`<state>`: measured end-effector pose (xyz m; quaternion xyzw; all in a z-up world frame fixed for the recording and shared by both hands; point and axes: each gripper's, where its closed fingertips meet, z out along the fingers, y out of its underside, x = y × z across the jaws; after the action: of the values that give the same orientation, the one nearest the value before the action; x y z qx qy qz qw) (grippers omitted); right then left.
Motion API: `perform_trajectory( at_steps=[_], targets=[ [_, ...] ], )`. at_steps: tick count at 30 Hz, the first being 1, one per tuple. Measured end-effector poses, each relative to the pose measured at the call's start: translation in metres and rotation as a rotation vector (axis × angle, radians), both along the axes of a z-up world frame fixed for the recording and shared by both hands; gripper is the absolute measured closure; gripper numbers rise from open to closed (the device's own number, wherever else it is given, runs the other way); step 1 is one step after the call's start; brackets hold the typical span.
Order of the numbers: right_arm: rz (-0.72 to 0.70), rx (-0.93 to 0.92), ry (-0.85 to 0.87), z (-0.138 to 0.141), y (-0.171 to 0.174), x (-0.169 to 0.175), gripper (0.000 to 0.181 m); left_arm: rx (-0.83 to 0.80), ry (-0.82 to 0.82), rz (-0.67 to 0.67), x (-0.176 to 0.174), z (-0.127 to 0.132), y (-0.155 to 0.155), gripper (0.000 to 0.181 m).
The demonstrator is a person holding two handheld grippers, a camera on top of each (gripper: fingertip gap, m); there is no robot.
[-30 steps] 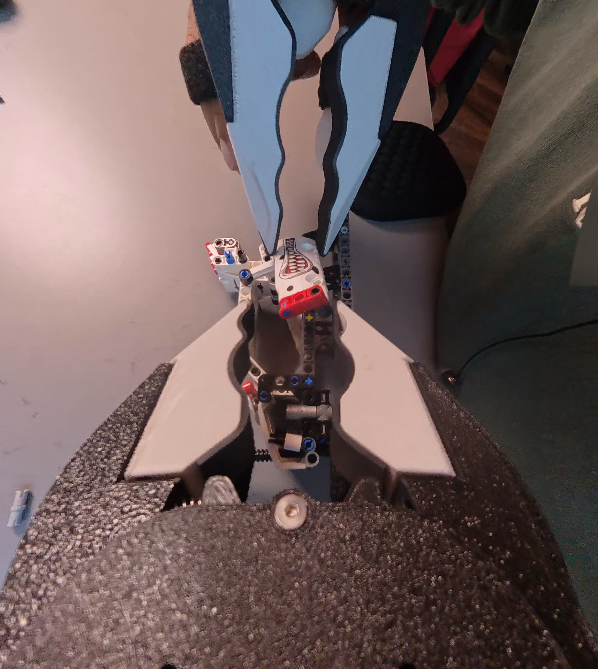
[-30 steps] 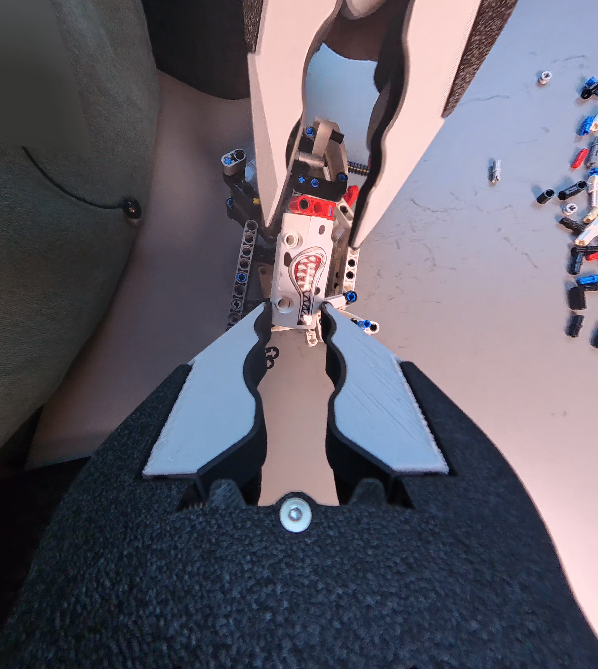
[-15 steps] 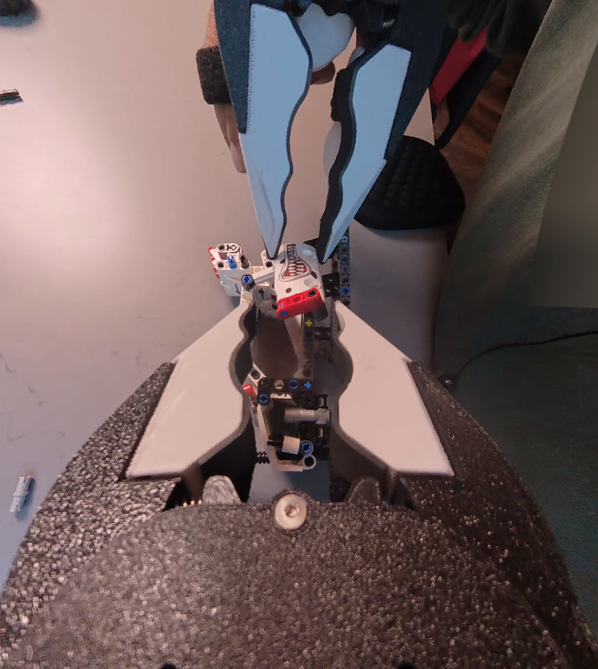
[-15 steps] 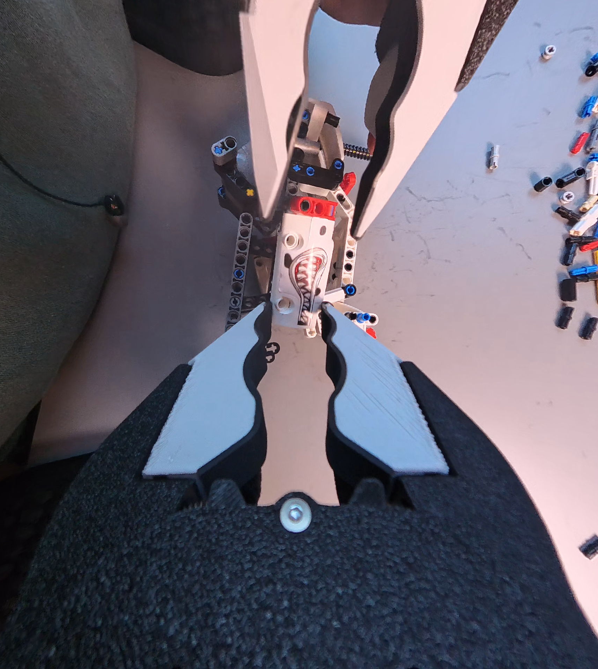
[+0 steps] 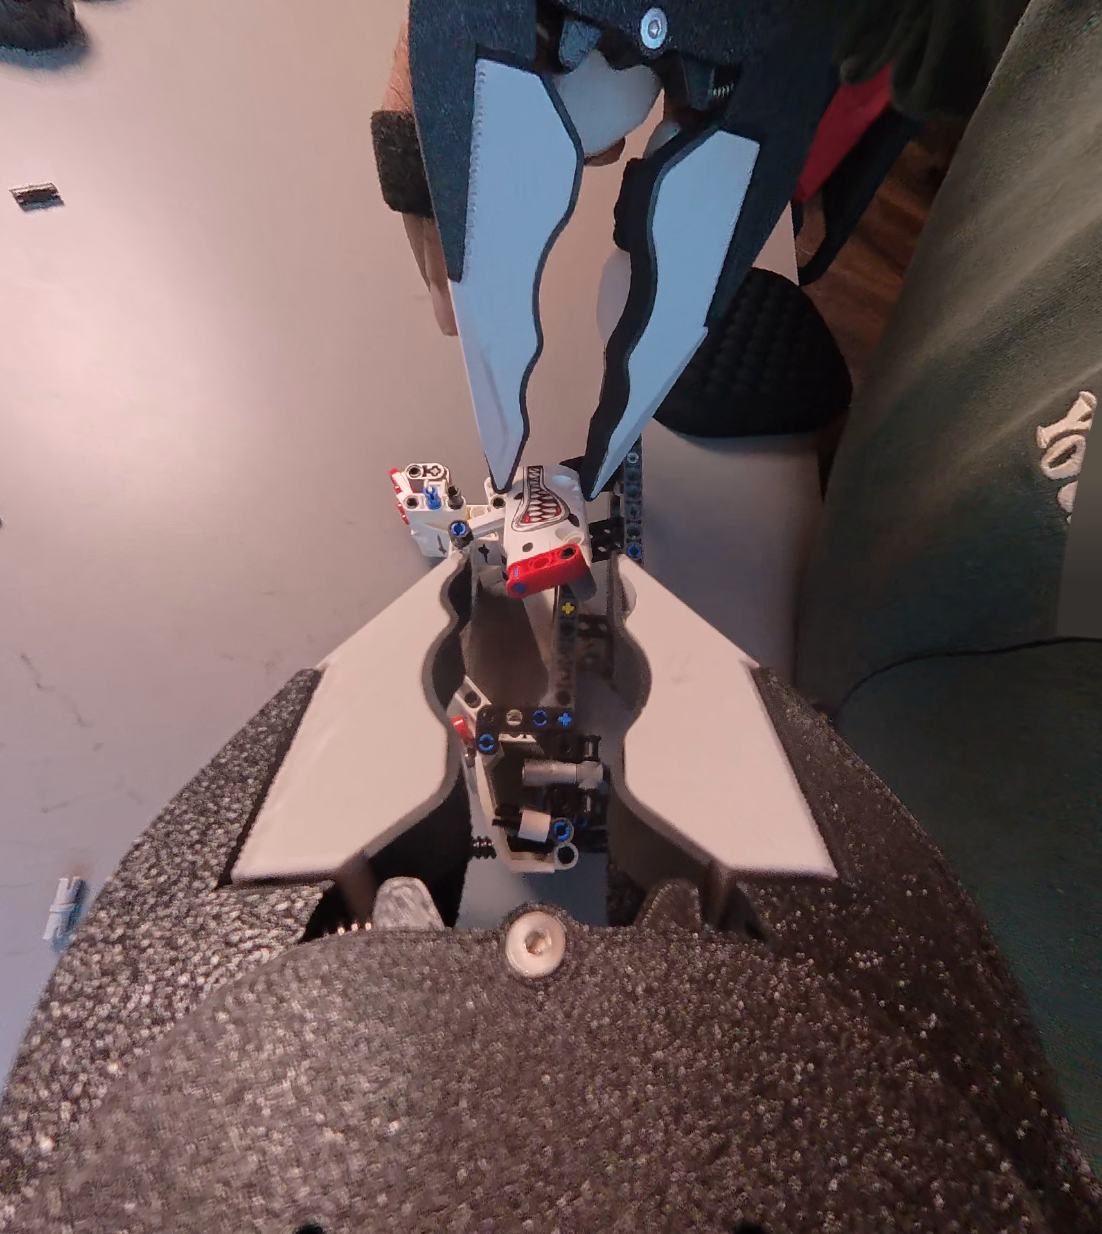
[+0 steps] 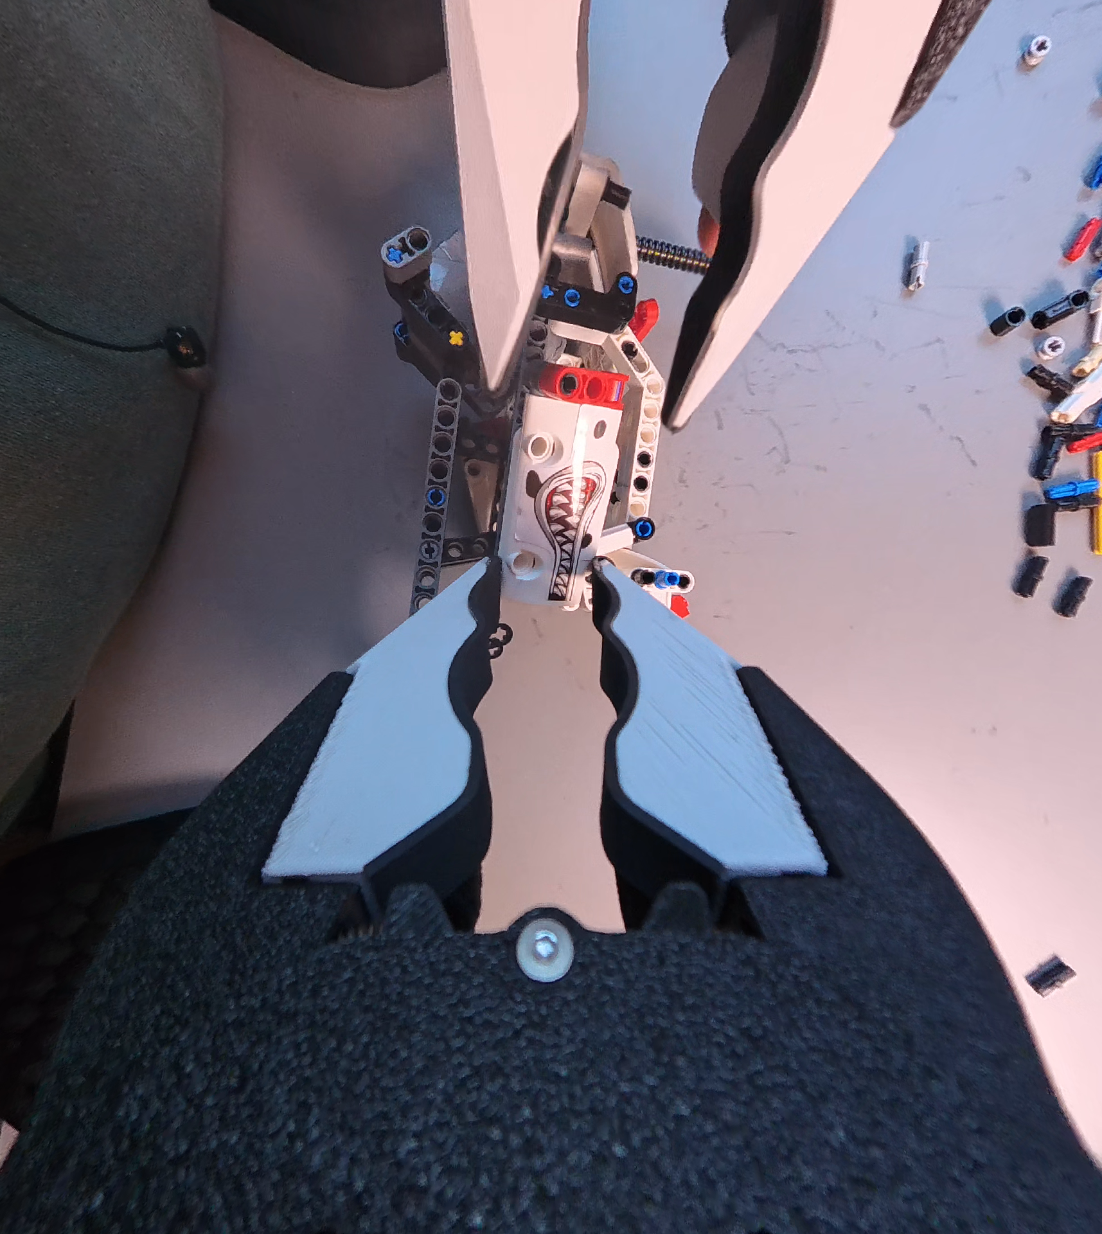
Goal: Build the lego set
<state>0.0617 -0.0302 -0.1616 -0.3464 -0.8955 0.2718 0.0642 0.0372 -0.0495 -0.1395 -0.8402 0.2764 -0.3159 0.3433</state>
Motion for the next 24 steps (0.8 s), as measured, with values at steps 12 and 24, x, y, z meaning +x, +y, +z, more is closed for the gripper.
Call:
perform_trajectory(
  at_steps=[12,24],
  targets=[
    [-0.030,-0.110,0.045,0.007,-0.007,-0.003,0.155,-0.024,0.087,-0.059,0.002,-0.022,-0.013,0.157],
    [-0.030,-0.212,0.262,0.015,-0.029,0.011,0.155,0.065,0.094,-0.084,0.018,-0.023,-0.032,0.157]
  ],
)
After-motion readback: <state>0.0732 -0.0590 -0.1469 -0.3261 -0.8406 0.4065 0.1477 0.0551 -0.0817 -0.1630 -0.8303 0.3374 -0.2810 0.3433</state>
